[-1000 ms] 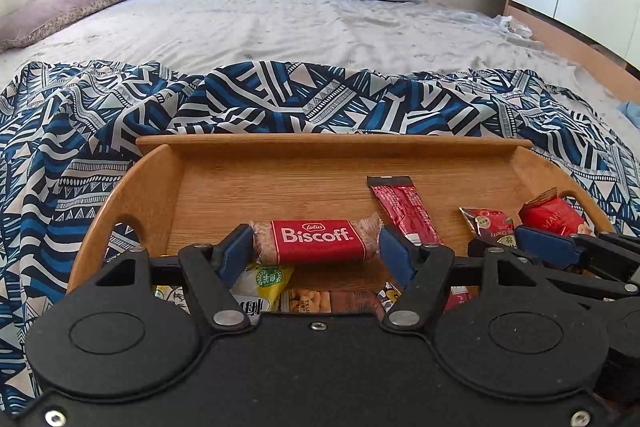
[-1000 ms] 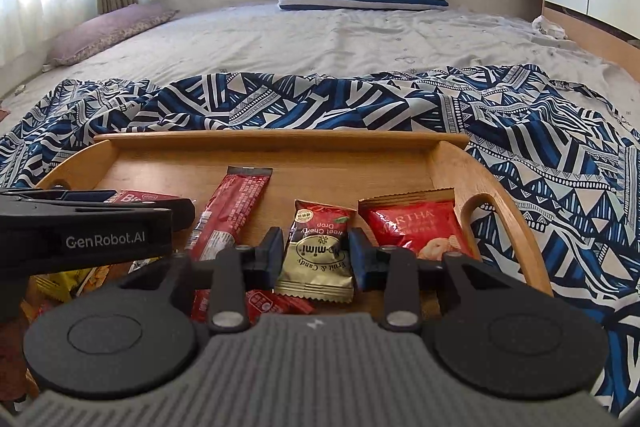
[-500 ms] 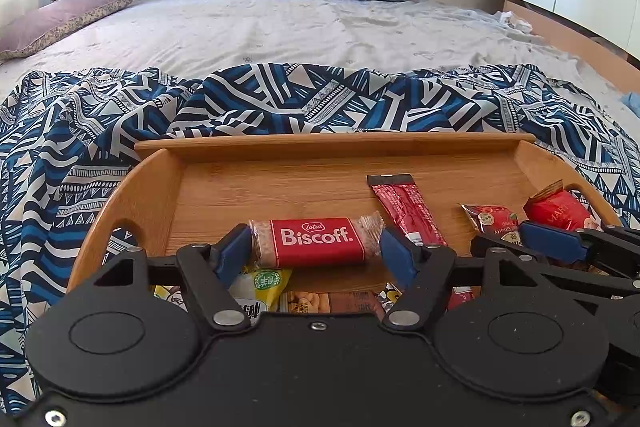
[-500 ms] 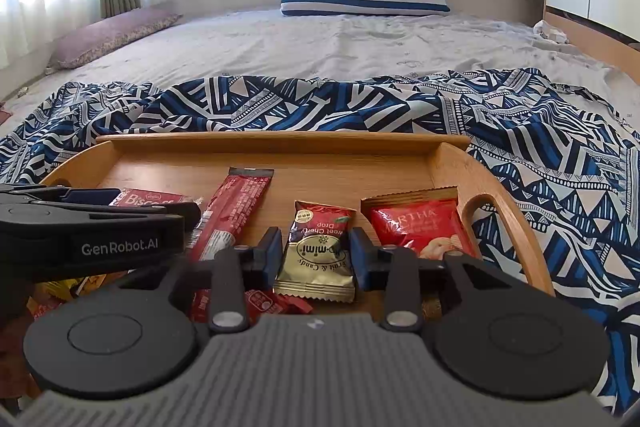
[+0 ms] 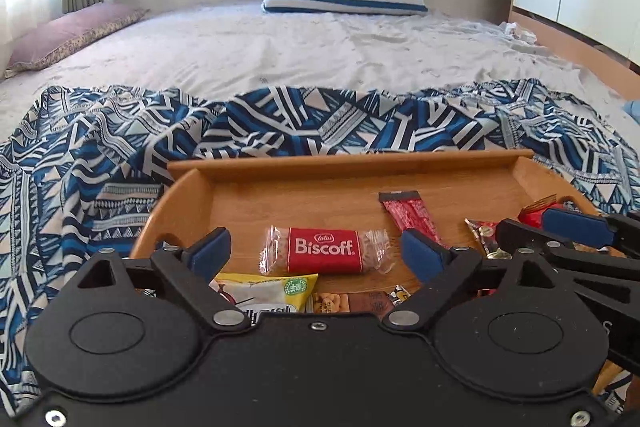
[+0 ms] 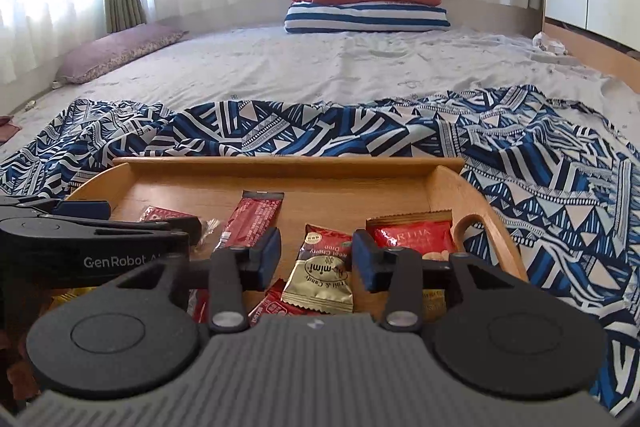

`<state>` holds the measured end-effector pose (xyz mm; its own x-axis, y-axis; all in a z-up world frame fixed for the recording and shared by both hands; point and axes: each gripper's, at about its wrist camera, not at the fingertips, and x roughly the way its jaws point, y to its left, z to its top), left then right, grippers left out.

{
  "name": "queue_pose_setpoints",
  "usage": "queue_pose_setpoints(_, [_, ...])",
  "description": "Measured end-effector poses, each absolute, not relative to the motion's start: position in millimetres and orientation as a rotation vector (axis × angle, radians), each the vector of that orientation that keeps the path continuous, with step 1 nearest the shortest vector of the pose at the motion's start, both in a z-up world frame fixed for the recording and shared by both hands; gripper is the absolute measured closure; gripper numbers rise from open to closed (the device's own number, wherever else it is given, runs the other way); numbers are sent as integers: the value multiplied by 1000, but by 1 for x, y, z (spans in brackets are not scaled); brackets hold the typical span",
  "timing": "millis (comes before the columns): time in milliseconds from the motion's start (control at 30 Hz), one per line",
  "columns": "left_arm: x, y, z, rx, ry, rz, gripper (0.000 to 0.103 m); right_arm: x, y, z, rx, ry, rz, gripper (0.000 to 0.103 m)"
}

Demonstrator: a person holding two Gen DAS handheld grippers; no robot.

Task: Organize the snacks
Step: 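Open the left tool to drop the Biscoff biscuit while the right tool releases the candy packet, then pull both tools back away from the filled tray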

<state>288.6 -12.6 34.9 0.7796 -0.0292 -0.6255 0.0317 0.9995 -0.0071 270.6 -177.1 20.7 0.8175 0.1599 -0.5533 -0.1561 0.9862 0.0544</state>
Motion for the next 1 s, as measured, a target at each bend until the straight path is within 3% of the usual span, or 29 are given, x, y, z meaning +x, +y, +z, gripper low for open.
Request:
queue_pose_setpoints(200, [267,-7,60,5,644,-30,2,252,-176,46,-23,537,153,36])
queue_pose_setpoints(533, [217,8,91,-22,648,-47,1,209,-180,83,-24,487,136,13])
queue_pose_setpoints(1000, [142,19,103,-17,660,-43,1,145,-194,104,27,461,140,3])
